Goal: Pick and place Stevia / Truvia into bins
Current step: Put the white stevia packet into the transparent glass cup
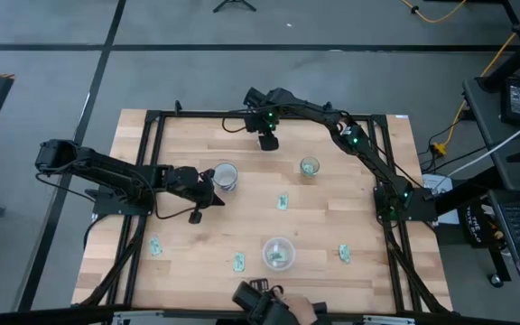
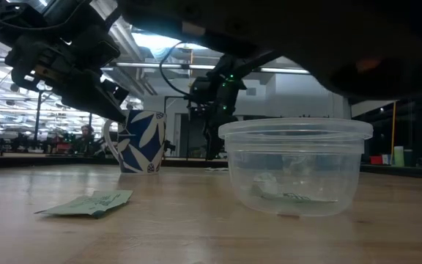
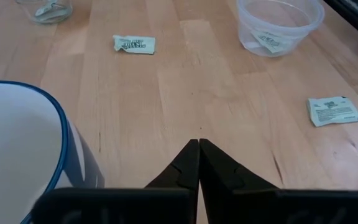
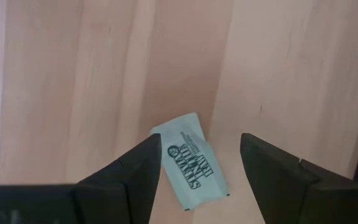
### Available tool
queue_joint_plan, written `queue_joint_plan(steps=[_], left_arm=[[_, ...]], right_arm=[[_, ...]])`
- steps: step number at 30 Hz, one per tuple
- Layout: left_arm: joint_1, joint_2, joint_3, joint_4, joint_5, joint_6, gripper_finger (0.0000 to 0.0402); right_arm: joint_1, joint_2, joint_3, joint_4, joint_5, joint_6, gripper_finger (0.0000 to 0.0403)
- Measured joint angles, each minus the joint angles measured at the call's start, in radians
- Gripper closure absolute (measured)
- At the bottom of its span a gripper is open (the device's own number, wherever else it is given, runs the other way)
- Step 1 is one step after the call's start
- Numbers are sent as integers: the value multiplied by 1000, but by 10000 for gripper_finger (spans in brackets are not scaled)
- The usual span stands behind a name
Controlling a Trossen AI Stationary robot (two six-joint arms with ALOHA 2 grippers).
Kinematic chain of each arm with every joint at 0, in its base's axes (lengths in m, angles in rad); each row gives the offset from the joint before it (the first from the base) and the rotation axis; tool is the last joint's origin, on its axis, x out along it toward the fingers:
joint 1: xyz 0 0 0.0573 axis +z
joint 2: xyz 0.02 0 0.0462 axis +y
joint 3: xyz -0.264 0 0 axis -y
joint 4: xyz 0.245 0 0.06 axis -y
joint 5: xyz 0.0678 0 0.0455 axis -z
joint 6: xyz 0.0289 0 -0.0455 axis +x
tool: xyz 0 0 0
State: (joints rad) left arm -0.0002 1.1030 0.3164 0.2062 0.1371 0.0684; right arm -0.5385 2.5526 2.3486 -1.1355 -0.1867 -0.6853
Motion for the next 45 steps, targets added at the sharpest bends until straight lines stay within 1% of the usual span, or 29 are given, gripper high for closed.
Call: queue_joint_plan(steps=[8,14,22,33,36,38,42,45], left_arm=[[0,0,0,0,0,-3,395],[-1,0,0,0,6,-4,399],[-1,0,0,-1,7,-6,396],[-1,0,0,0,7,-16,399],[-2,0,0,0,7,-22,399],[-6,0,0,0,7,-22,397],[-19,0,0,0,7,-23,396],[-27,0,0,0,7,-22,397]], right_arm=[[0,14,0,5,-10,26,182],[1,36,-1,-8,-47,46,182],[0,47,0,6,-46,98,182],[15,47,1,-7,32,242,185],[22,47,1,-14,41,265,201],[29,47,1,-20,58,266,219],[45,47,1,-28,129,267,265],[52,46,1,-40,152,266,302]])
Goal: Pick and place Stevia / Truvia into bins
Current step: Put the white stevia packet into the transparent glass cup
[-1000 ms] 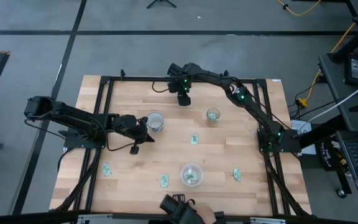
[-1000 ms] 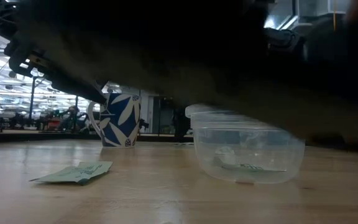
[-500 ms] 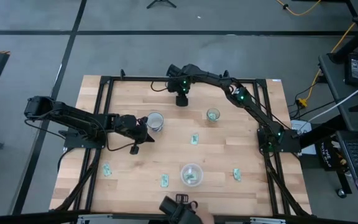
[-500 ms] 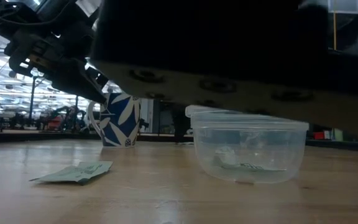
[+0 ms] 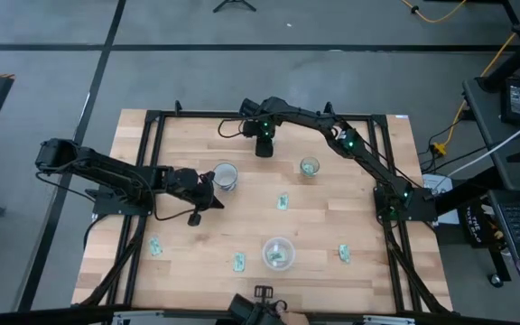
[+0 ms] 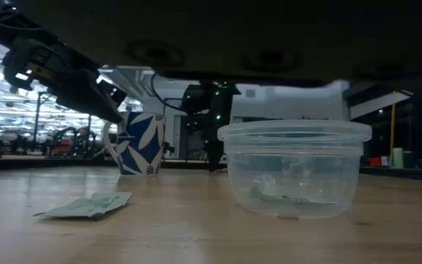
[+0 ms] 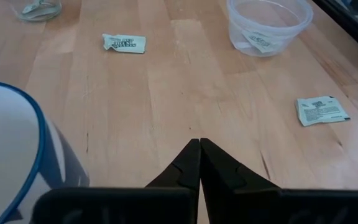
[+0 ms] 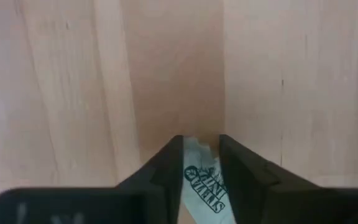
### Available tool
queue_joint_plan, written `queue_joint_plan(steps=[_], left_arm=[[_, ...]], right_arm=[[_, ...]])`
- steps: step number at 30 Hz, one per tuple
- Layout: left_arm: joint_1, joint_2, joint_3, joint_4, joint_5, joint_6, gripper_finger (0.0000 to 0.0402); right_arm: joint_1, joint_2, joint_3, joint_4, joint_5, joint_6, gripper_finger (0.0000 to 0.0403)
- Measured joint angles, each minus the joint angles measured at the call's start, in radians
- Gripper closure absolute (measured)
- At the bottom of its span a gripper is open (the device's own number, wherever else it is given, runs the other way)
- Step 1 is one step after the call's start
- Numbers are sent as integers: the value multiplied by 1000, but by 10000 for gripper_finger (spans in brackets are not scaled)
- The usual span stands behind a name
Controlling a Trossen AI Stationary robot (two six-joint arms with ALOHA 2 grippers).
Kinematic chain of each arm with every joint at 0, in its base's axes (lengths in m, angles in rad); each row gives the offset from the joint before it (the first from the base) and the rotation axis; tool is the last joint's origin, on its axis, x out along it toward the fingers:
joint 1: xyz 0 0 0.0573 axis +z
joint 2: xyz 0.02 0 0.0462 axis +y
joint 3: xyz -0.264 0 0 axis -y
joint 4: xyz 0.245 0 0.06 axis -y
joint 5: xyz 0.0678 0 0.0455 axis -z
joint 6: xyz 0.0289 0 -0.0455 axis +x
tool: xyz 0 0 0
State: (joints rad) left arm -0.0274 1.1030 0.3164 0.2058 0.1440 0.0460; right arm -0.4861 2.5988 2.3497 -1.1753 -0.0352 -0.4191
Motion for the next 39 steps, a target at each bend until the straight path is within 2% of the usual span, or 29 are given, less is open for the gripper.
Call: queue_joint_plan(steps=[2,14,20,39], left_arm=[[-5,0,0,0,0,0,398],[-6,0,0,0,0,1,398],[-6,0,0,0,-1,1,398],[-6,0,0,1,-15,1,398]], right_arm=[[3,0,0,-2,7,-13,315],[3,0,0,-4,9,-83,330],[-9,-6,0,-27,-52,-82,350],[-8,-9,0,-18,-65,-83,350]])
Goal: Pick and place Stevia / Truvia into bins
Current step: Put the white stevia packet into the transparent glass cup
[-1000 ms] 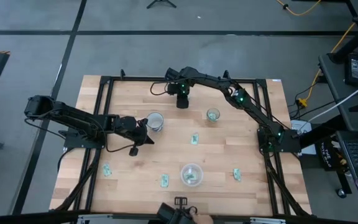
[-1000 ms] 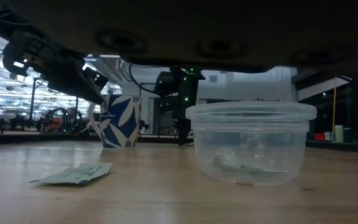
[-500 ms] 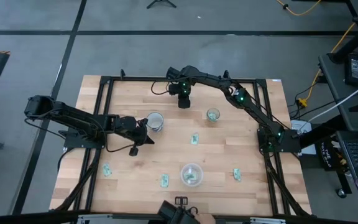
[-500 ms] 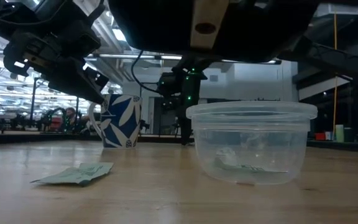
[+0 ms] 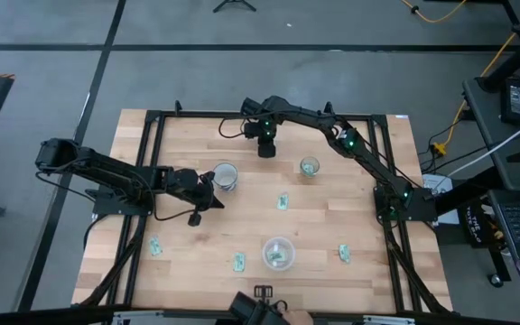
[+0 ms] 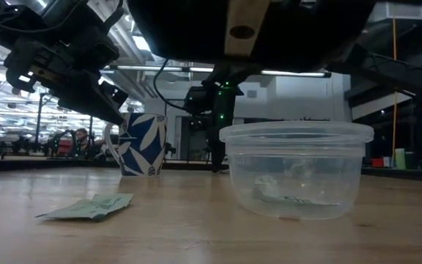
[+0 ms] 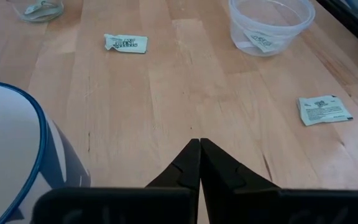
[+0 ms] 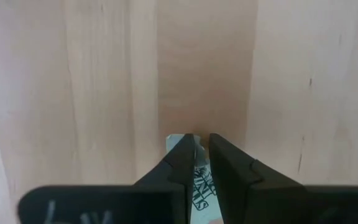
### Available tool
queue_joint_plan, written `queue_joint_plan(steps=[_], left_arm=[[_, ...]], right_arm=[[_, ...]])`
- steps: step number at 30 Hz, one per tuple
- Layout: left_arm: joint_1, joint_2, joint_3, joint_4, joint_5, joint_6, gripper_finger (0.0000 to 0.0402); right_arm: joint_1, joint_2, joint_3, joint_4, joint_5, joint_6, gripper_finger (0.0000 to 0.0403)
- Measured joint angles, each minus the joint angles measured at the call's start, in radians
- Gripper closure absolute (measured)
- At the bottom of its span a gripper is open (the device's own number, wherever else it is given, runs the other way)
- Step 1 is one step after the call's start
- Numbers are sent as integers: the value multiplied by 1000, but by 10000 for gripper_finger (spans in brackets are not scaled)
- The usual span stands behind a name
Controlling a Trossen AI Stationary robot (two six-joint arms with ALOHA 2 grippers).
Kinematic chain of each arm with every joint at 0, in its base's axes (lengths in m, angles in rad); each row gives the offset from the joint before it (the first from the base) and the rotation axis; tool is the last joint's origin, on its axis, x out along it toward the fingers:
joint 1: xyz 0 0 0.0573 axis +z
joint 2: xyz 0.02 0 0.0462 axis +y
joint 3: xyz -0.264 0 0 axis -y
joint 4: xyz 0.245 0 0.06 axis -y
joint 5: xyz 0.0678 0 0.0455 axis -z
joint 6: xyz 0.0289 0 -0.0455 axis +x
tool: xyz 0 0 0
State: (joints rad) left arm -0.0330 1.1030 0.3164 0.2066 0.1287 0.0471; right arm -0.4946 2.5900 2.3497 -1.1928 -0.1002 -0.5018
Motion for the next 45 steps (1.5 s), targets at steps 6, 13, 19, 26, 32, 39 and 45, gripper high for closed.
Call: queue_joint_plan(steps=[6,13,19,26,32,39,45], left_arm=[[2,0,0,0,-7,0,398],[2,0,0,8,-8,0,398],[1,0,0,8,-6,-7,398],[1,0,0,8,7,-8,398],[0,0,0,7,15,-25,398],[0,0,0,7,15,-27,398],[0,0,0,12,15,-53,398]], right_arm=[[3,-1,0,-1,33,1,350],[3,-53,6,-63,34,-2,381],[3,-83,6,-46,28,-4,398],[3,-94,5,-100,-20,-4,401],[2,-110,5,-120,-34,-10,401],[2,-163,5,-183,-84,-36,402],[3,-241,4,-242,-89,-6,403]])
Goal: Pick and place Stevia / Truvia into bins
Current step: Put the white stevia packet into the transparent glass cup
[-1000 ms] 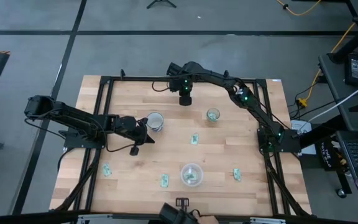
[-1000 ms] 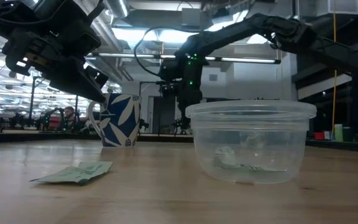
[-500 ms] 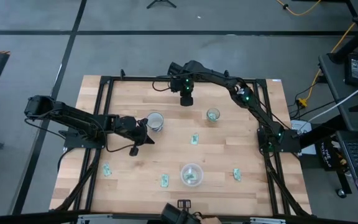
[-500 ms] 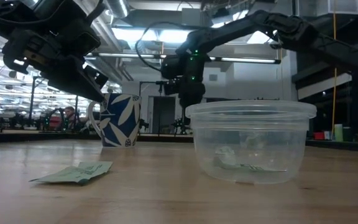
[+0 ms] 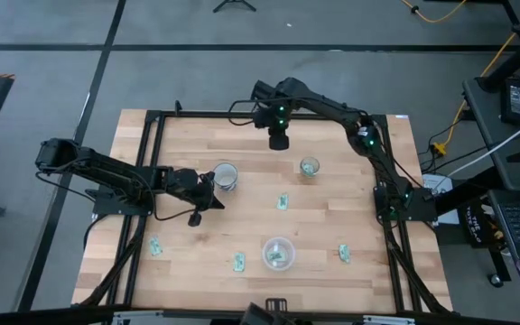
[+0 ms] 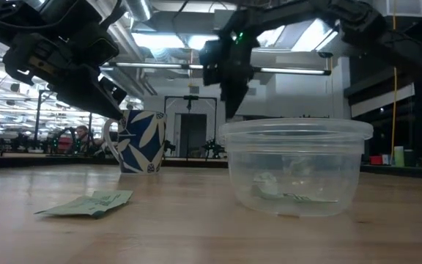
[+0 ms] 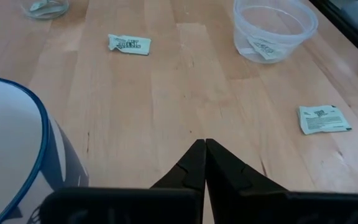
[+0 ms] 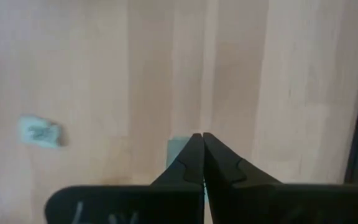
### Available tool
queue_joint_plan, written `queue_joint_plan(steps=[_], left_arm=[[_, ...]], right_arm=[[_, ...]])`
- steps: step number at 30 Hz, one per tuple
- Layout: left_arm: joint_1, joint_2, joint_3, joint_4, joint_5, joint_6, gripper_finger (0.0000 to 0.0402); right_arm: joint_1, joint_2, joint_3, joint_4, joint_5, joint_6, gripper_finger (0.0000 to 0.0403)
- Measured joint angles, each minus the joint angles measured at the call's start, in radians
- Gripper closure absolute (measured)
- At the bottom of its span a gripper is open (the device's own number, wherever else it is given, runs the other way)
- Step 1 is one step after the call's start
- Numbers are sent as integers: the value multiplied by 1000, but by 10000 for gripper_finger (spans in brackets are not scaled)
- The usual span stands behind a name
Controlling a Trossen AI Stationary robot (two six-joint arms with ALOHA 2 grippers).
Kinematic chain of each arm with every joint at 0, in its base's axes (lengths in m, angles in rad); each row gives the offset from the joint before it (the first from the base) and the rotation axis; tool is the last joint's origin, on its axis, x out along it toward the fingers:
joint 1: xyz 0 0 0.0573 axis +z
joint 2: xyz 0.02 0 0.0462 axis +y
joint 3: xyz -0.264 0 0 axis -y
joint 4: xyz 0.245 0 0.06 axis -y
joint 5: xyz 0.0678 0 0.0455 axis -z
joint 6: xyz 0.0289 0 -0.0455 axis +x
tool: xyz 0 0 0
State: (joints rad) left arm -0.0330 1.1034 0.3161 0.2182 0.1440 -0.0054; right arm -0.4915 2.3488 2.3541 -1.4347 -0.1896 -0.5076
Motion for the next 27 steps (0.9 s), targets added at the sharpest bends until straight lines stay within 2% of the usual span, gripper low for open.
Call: queue_joint_plan(steps=[8,15,23,27], left_arm=[[0,0,0,3,0,0,398],[0,0,0,4,-26,0,398],[0,0,0,4,-72,-2,398],[0,0,0,4,-72,-7,398]], right_arm=[[13,-84,-3,-51,-4,56,403],[35,-89,-4,-120,3,58,403],[41,-90,-22,-121,7,82,403],[48,-89,-89,-79,74,105,403]])
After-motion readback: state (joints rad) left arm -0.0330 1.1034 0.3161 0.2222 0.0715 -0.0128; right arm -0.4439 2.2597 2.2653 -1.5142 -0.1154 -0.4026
